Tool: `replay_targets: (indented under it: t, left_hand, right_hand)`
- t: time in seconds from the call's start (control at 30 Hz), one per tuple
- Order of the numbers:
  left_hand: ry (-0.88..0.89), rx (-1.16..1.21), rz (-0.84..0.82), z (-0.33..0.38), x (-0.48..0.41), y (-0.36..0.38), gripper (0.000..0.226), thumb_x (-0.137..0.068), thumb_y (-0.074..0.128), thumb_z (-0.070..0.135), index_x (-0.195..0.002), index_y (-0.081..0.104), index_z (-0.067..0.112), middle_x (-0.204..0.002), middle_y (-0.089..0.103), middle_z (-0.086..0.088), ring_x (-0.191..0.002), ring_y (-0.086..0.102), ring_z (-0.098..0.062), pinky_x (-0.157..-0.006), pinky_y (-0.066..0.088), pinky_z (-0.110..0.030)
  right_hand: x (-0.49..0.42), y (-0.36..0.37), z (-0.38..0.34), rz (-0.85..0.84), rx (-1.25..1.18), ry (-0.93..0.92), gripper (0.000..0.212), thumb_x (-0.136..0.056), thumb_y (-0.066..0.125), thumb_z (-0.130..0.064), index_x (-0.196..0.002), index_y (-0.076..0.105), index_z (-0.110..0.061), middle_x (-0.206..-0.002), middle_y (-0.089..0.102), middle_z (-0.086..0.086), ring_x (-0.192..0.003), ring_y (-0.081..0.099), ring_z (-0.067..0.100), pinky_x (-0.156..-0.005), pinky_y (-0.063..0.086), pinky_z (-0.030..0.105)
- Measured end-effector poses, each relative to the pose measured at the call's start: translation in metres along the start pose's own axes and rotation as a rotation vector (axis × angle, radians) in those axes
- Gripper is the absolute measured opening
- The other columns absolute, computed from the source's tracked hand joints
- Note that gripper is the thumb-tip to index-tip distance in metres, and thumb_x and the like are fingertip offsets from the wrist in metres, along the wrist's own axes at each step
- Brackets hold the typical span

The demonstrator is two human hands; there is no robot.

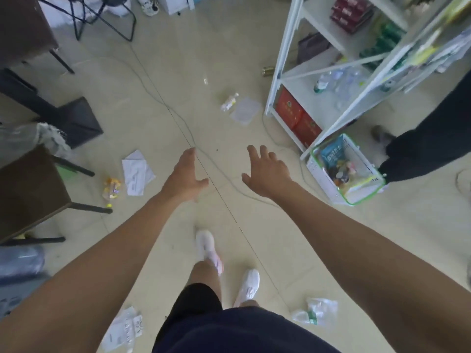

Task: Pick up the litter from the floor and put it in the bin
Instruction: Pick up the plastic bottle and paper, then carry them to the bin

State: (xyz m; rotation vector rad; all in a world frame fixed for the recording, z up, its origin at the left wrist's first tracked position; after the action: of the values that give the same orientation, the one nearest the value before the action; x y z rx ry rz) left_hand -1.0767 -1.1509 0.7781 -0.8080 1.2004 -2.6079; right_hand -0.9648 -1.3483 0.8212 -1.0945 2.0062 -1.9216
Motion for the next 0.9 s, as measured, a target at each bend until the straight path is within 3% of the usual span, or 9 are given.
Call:
replay_targets:
  t: [0.1,0.27,0.37,0.5,0.67,0.77,0.9]
  left_hand:
    - [-0.032,0.021,-0.021,-0.018,-0.07,-0.022,0.099,-0.091,0.068,0.044,-0.164,0.007,0.016,-0.172,0.007,0.0,-0.157,0.016,-0.018,-0.121,0.02,-0.03]
    - [-0.16,-0.005,-0.093,-0.041,-0.226,-0.062,0.1,-0.093,0.057,0.061,-0.165,0.003,0.018,-0.173,0.002,-0.001,-0.159,0.012,-0.02,-0.124,0.021,-0.04]
    - [-0.099,-0.075,-0.123,-0.029,-0.311,-0.096,0.102,-0.091,0.059,0.06,-0.164,0.002,0.017,-0.173,0.001,-0.003,-0.158,0.012,-0.021,-0.123,0.023,-0.04]
    - [-0.042,-0.132,-0.199,0.013,-0.403,-0.132,0.114,-0.085,0.072,0.052,-0.165,0.0,0.016,-0.173,-0.002,-0.007,-0.158,0.014,-0.024,-0.121,0.028,-0.041]
    - [0.012,-0.179,-0.241,0.052,-0.536,-0.157,0.125,-0.075,0.081,0.049,-0.165,-0.001,0.021,-0.173,-0.007,-0.006,-0.158,0.012,-0.026,-0.117,0.036,-0.048]
    - [-0.081,-0.16,-0.299,0.048,-0.635,-0.141,0.124,-0.073,0.078,0.039,-0.164,-0.005,0.026,-0.171,-0.015,0.0,-0.159,0.005,-0.024,-0.117,0.036,-0.05]
    - [-0.141,-0.153,-0.371,0.034,-0.812,-0.081,0.13,-0.07,0.084,0.037,-0.163,-0.006,0.027,-0.171,-0.017,-0.001,-0.159,-0.001,-0.024,-0.119,0.033,-0.052]
  right_hand:
    - [-0.083,-0.018,0.0,-0.034,0.005,0.01,0.075,-0.098,0.05,-0.05,-0.156,0.016,-0.017,-0.15,0.033,0.015,-0.129,0.046,0.039,-0.096,0.046,0.048]
    - [-0.236,-0.032,0.018,-0.083,-0.031,0.128,0.07,-0.101,0.045,-0.046,-0.158,0.014,-0.02,-0.153,0.033,0.015,-0.136,0.041,0.038,-0.103,0.043,0.051]
    - [-0.315,-0.051,0.028,-0.137,-0.072,0.2,0.073,-0.098,0.051,-0.047,-0.156,0.016,-0.02,-0.15,0.037,0.015,-0.133,0.044,0.039,-0.099,0.044,0.052]
    - [-0.396,-0.094,0.053,-0.174,-0.238,0.361,0.098,-0.084,0.068,-0.06,-0.157,0.015,-0.02,-0.149,0.038,0.017,-0.135,0.045,0.041,-0.101,0.046,0.054]
    - [-0.523,-0.132,0.096,-0.171,-0.352,0.412,0.109,-0.078,0.077,-0.059,-0.158,0.014,-0.02,-0.156,0.031,0.017,-0.145,0.035,0.041,-0.112,0.038,0.054]
    - [-0.614,-0.116,0.13,-0.185,-0.423,0.461,0.103,-0.081,0.079,-0.052,-0.158,0.02,-0.016,-0.152,0.036,0.018,-0.143,0.037,0.04,-0.112,0.035,0.048]
    - [-0.748,-0.026,0.179,-0.346,-0.438,0.491,0.1,-0.086,0.075,-0.051,-0.158,0.017,-0.011,-0.15,0.041,0.021,-0.14,0.042,0.039,-0.111,0.036,0.043]
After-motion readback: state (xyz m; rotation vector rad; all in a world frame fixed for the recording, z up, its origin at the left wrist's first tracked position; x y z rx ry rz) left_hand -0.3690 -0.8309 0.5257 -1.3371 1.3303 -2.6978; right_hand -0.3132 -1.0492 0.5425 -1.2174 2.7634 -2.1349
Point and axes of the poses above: each hand's wrist, its own x-axis away from the middle knuckle, its own y-axis out of the palm, z = x × y, the point moved 7 cm from there along -x, towards the middle knuckle
